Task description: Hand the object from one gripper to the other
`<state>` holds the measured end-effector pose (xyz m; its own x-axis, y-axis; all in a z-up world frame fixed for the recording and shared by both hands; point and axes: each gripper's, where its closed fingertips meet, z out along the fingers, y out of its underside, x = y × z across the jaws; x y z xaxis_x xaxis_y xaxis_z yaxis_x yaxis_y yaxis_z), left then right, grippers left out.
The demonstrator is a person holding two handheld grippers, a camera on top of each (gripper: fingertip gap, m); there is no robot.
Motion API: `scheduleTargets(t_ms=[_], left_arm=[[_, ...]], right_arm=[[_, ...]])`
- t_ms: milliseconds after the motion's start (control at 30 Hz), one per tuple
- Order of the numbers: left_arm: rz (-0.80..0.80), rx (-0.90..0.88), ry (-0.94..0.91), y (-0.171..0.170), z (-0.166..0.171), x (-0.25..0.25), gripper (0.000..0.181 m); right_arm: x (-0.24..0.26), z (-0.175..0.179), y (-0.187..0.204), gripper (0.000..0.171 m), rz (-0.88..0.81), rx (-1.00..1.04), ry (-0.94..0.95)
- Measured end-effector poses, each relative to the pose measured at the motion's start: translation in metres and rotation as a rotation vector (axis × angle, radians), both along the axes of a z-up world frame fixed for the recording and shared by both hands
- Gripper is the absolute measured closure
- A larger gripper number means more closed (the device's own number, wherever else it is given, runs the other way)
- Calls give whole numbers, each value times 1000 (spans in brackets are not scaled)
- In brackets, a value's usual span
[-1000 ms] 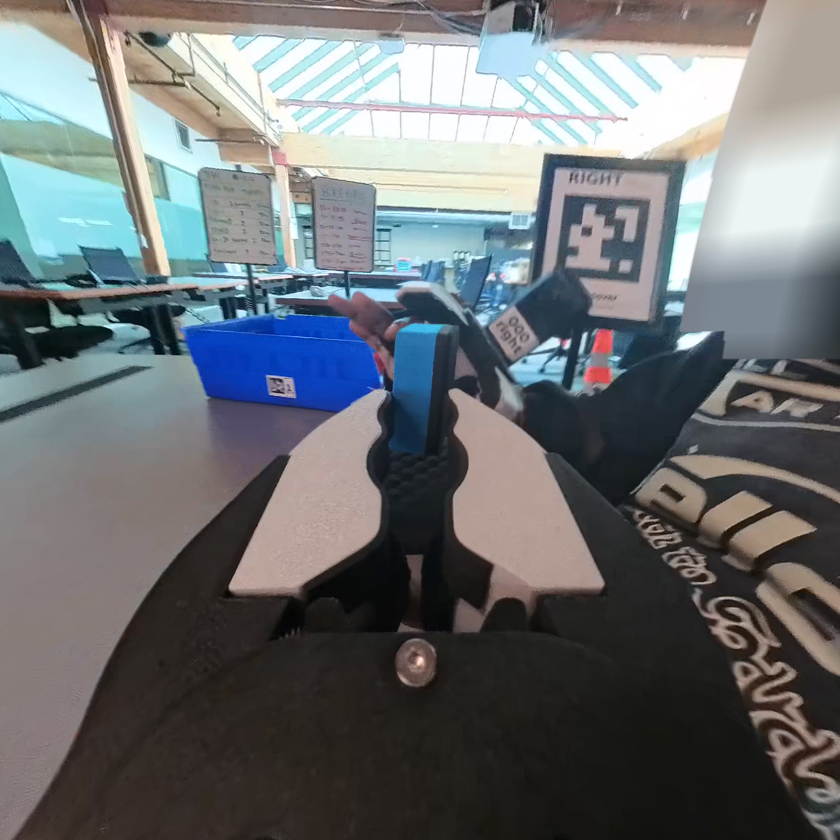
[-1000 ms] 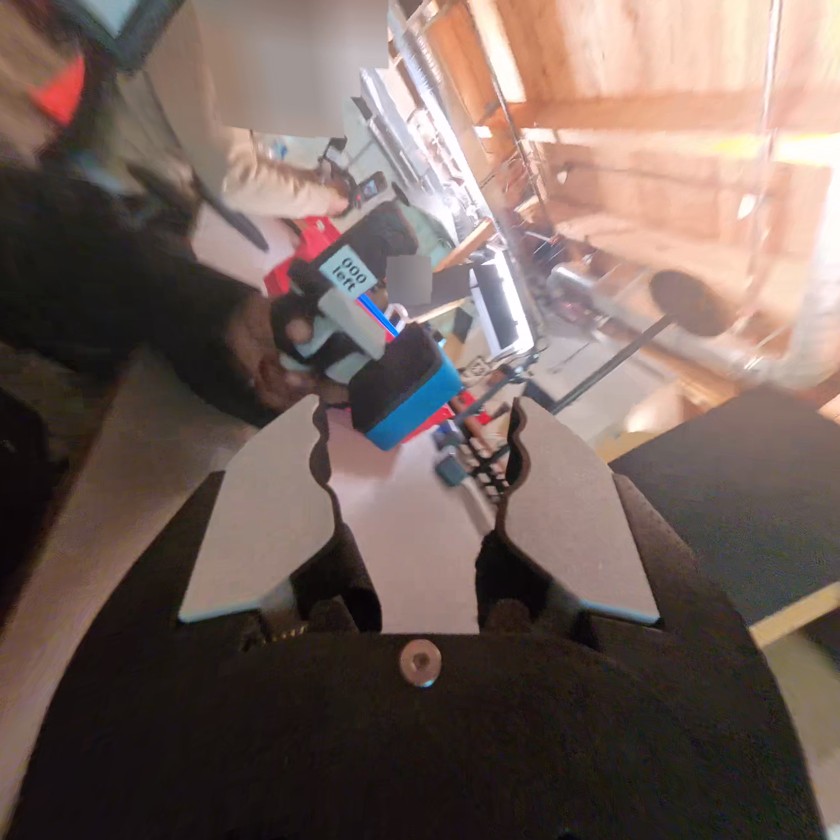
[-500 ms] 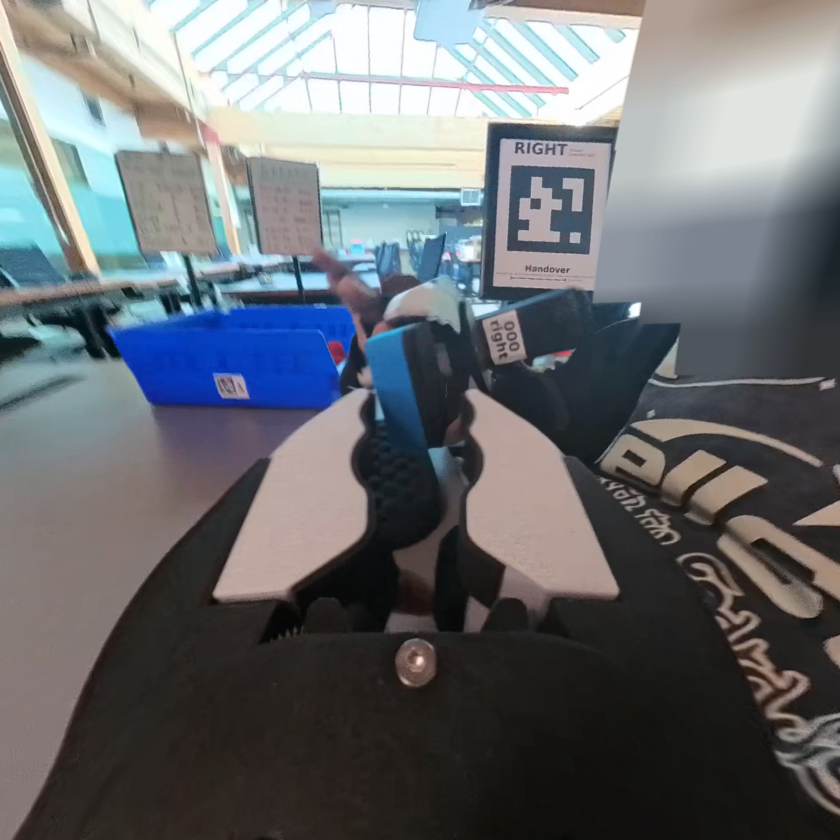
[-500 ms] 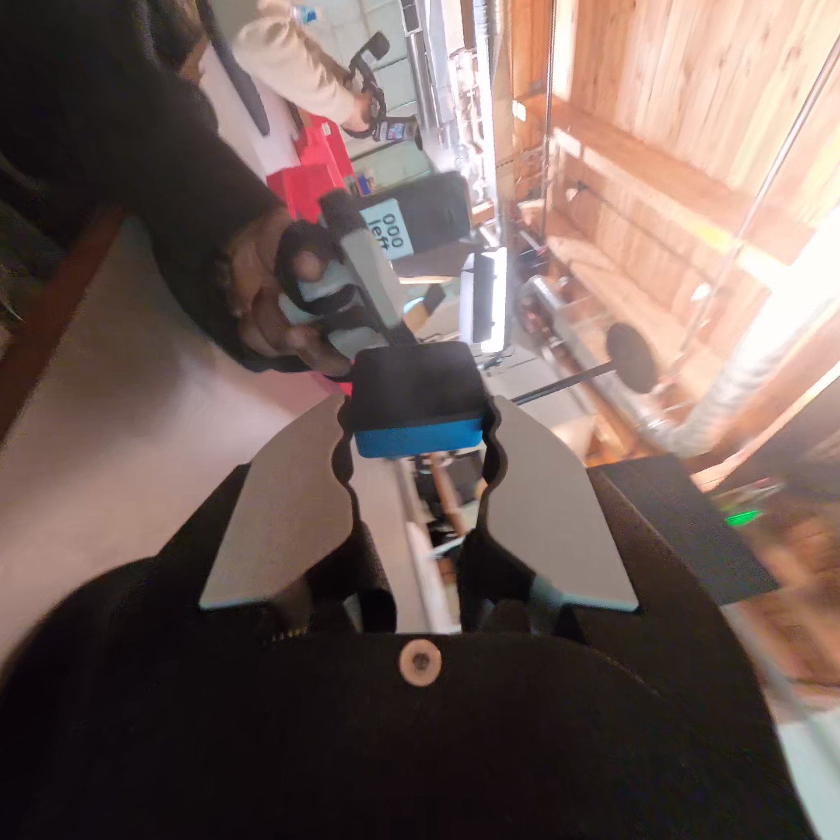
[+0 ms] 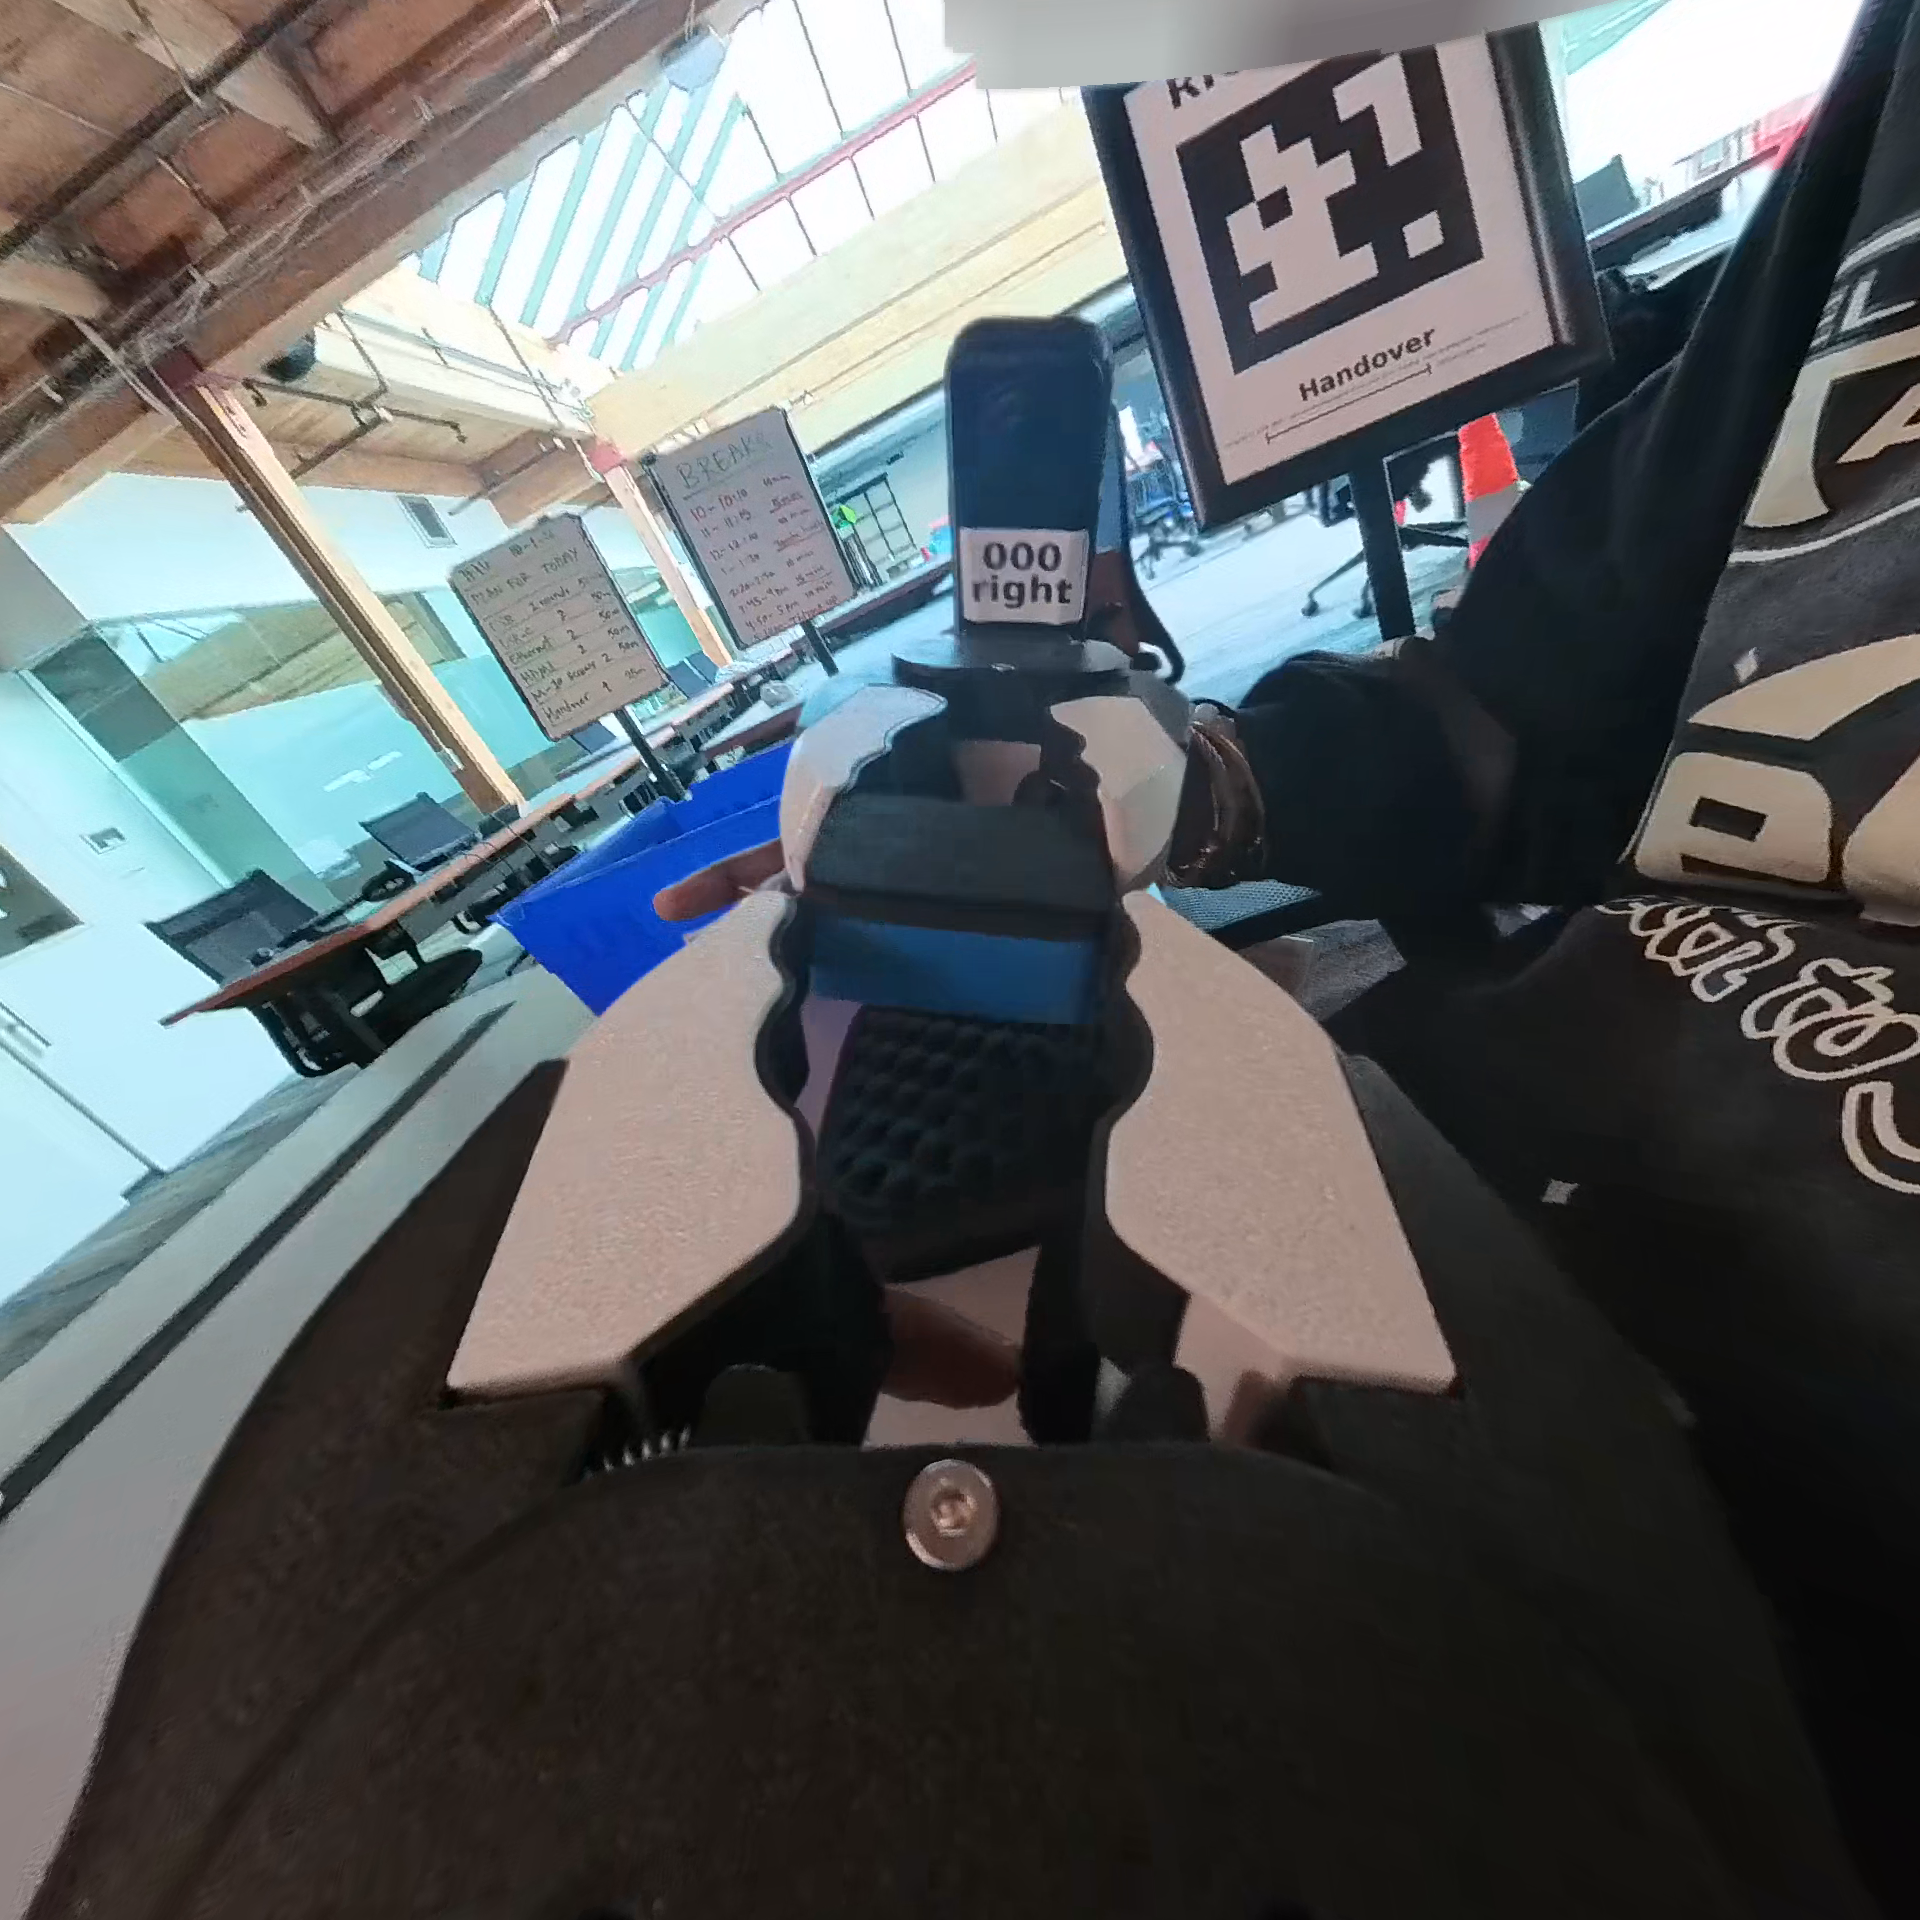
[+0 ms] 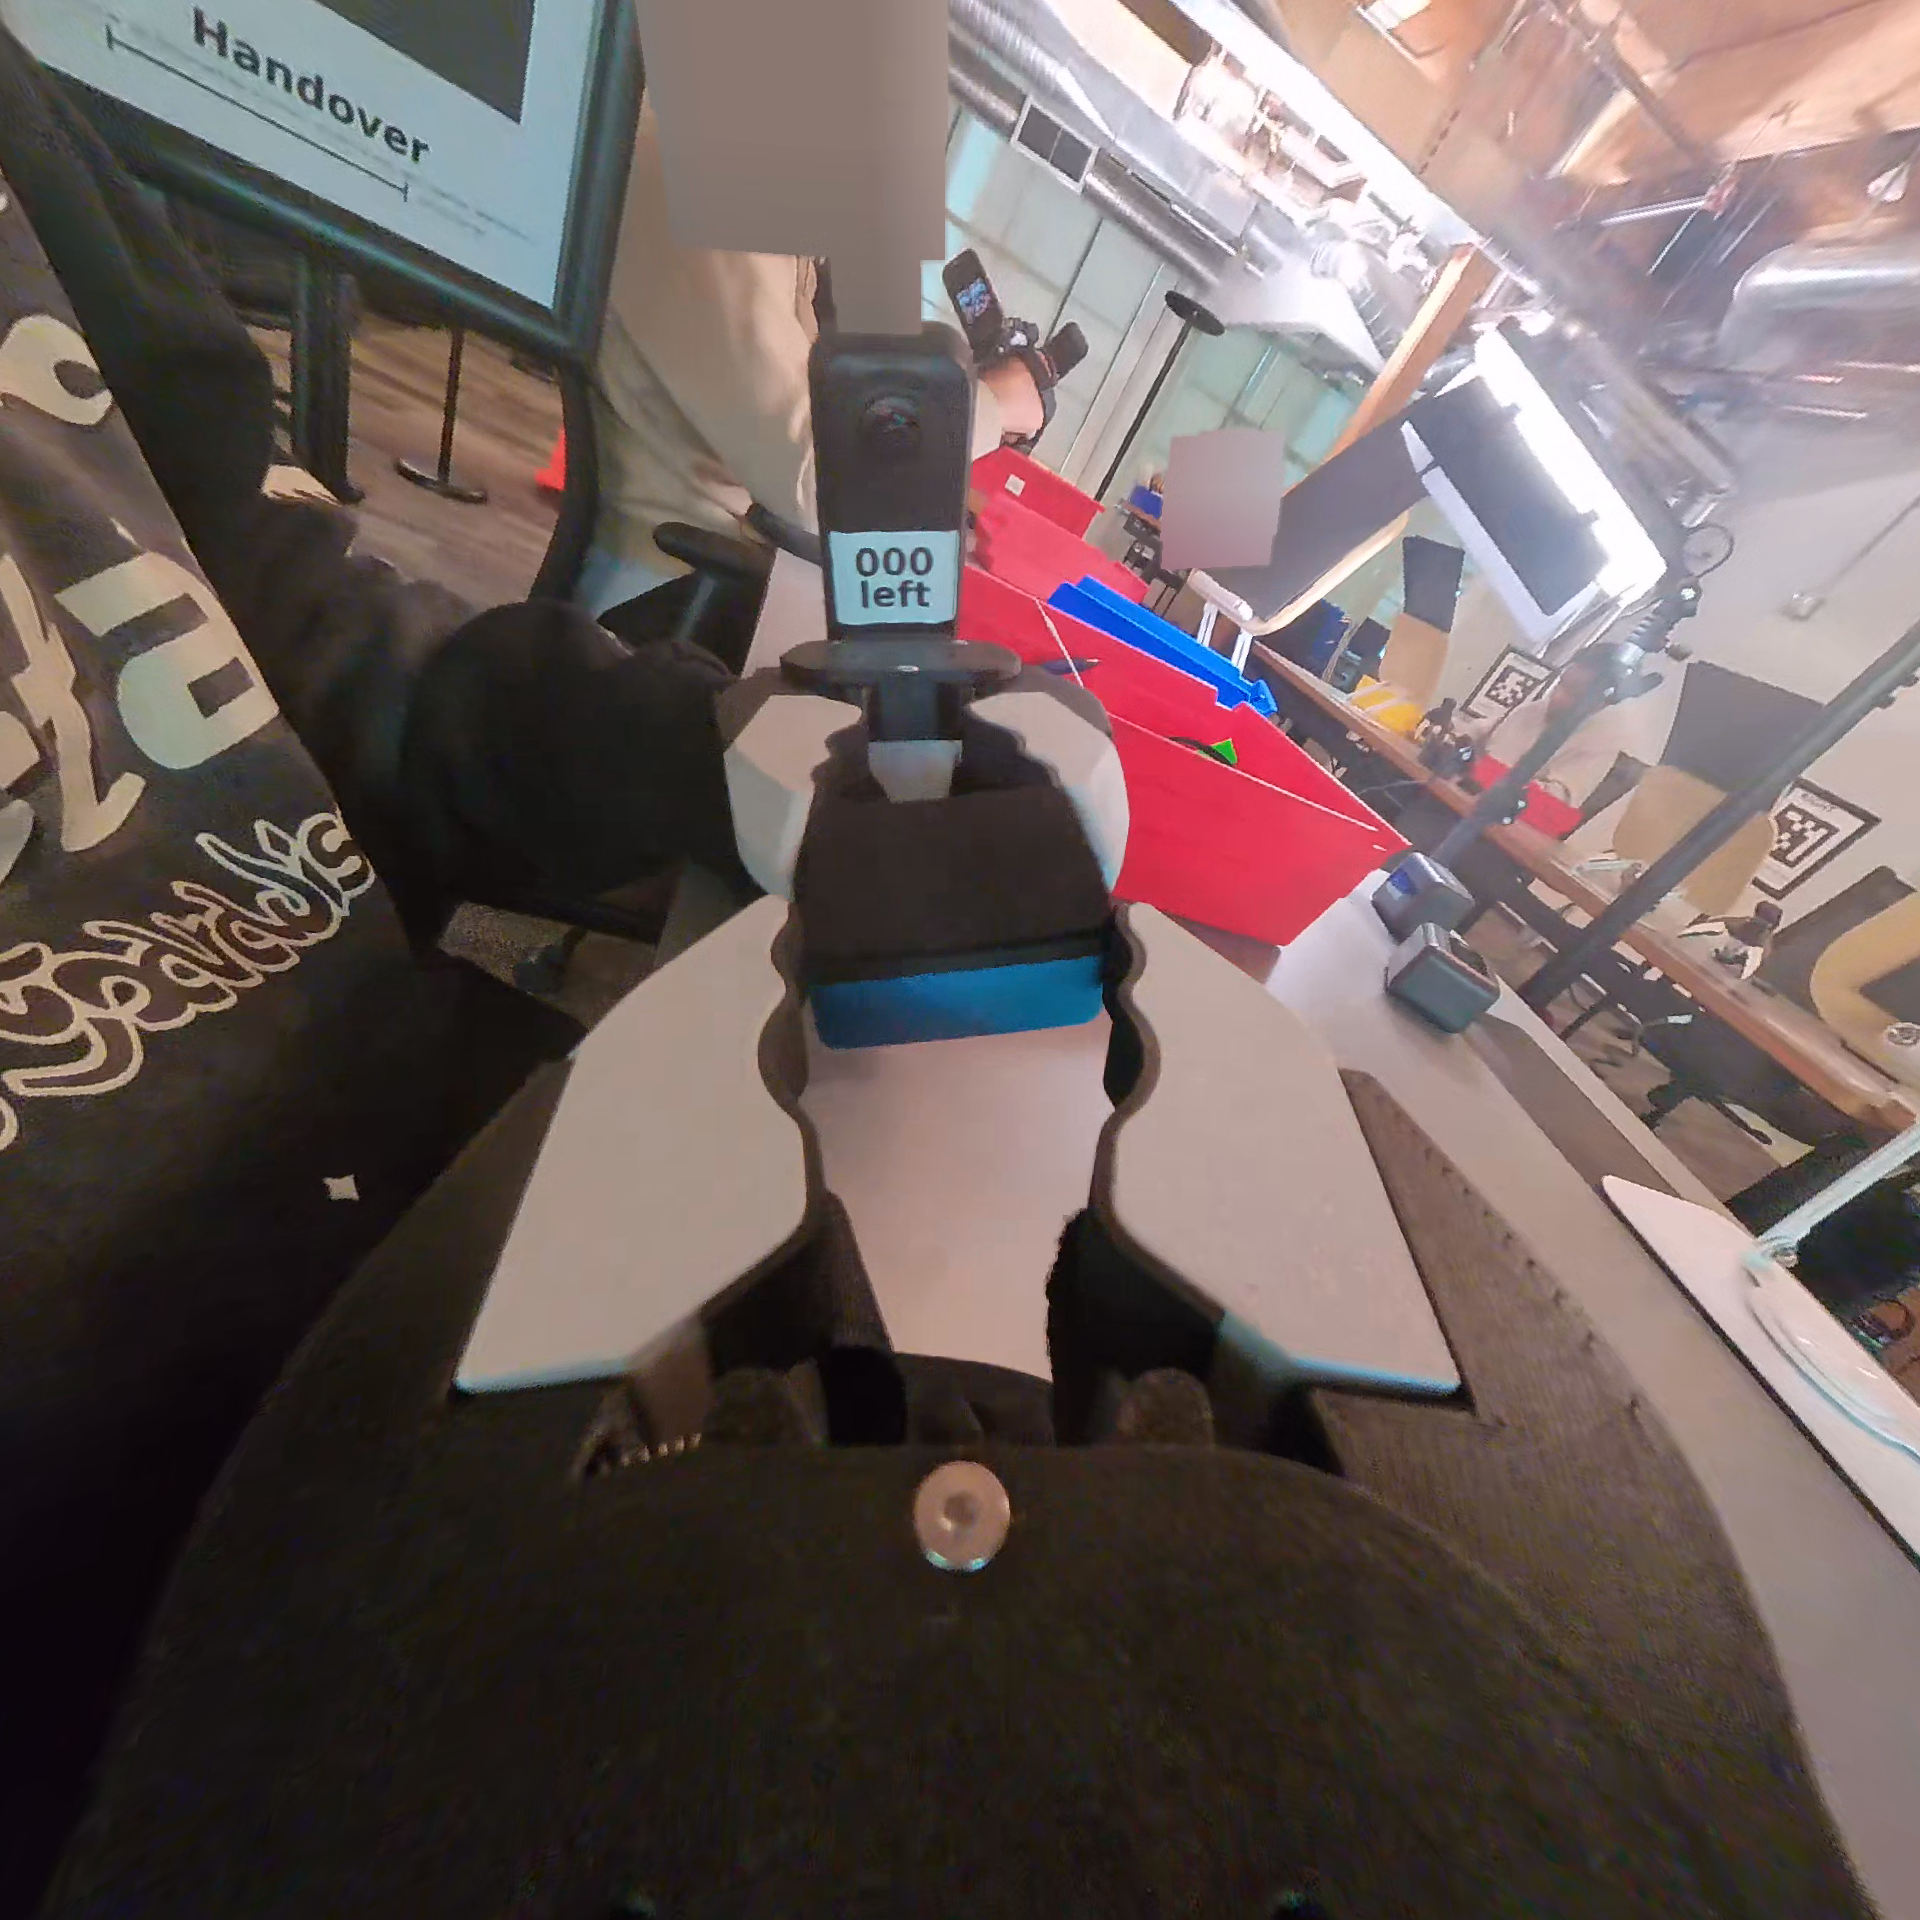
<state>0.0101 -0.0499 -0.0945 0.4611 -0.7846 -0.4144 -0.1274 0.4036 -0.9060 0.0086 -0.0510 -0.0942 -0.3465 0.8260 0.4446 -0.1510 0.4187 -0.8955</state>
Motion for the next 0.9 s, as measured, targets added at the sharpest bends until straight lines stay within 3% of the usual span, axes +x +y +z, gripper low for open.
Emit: scheduleTargets(t_ms=[133, 233, 367, 467, 733, 900], left_arm=[[-18, -108, -24, 1, 1, -3, 127], [-70, -266, -142, 2, 9, -13, 127], [-140, -383, -237, 0, 15, -19, 127], [-176, -420, -233, -4, 13, -15, 127], [-161, -429, -214, -1, 9, -13, 127], [-38, -17, -230, -5, 32, -19, 117]], right_arm=[[-1, 2, 1, 115, -9, 4, 24], [1, 7, 9, 106, -118, 299, 211], [3, 9, 7, 123, -249, 729, 367], [1, 11, 2, 134, -292, 854, 417], [-2, 9, 1, 150, -312, 883, 399], [-1, 17, 16, 150, -261, 478, 268]])
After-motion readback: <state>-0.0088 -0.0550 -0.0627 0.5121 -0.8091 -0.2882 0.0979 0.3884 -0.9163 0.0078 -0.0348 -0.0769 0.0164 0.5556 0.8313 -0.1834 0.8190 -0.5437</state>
